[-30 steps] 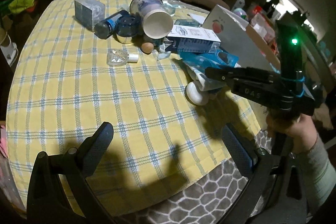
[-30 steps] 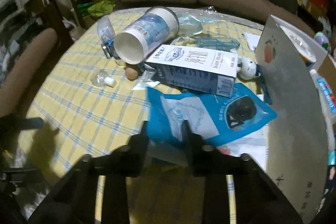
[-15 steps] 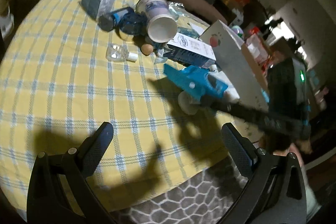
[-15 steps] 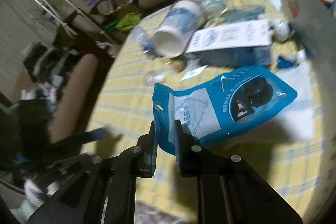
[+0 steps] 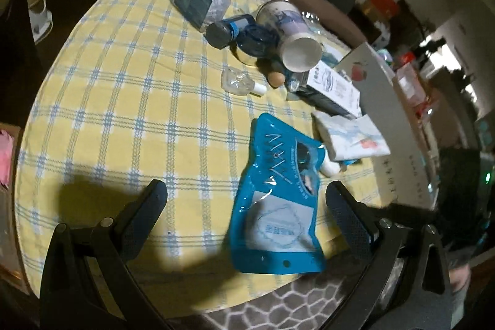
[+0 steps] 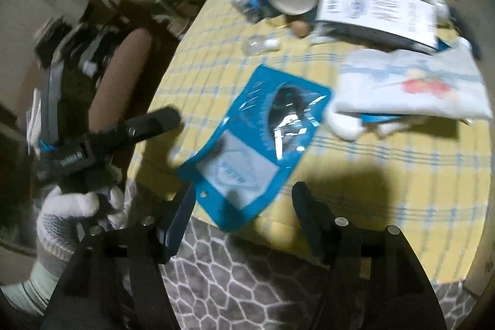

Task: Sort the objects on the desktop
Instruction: 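Grasp the blue pouch on the tablecloth with the right tool and lift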

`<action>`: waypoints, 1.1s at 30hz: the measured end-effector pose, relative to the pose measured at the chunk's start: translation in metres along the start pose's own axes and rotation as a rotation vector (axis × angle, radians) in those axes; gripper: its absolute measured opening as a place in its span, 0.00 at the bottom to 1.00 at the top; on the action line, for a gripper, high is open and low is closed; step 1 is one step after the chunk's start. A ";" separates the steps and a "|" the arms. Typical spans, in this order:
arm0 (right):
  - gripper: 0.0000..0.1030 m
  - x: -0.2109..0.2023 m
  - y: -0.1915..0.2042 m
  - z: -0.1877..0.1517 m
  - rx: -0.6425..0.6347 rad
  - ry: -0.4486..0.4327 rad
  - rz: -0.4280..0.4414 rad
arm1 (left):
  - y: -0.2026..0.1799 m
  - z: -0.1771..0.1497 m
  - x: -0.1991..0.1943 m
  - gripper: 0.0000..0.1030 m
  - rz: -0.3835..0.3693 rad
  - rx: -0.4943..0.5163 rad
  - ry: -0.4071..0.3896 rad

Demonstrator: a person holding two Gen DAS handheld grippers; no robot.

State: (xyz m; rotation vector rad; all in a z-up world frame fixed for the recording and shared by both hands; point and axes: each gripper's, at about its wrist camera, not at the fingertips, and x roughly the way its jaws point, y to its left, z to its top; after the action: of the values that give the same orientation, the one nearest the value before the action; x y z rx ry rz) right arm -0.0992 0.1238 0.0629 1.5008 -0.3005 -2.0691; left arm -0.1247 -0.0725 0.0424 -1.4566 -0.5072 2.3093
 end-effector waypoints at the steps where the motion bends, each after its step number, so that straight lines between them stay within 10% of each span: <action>1: 0.66 -0.002 -0.008 0.001 0.025 -0.011 -0.008 | -0.001 -0.001 0.002 1.00 0.004 0.011 0.009; 8: 0.52 0.022 -0.050 0.002 0.199 0.001 0.039 | -0.021 -0.024 0.031 0.68 0.065 0.148 0.116; 22: 0.44 0.031 -0.053 0.007 0.249 -0.050 0.198 | -0.061 -0.044 0.031 0.67 0.032 0.300 0.119; 33: 0.32 0.021 -0.029 0.014 0.121 -0.067 0.141 | -0.050 -0.029 0.018 0.67 -0.064 0.223 0.080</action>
State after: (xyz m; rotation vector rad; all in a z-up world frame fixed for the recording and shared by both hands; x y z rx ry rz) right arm -0.1253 0.1335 0.0364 1.4379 -0.5505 -2.0221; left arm -0.1003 -0.0172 0.0404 -1.3974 -0.2601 2.1694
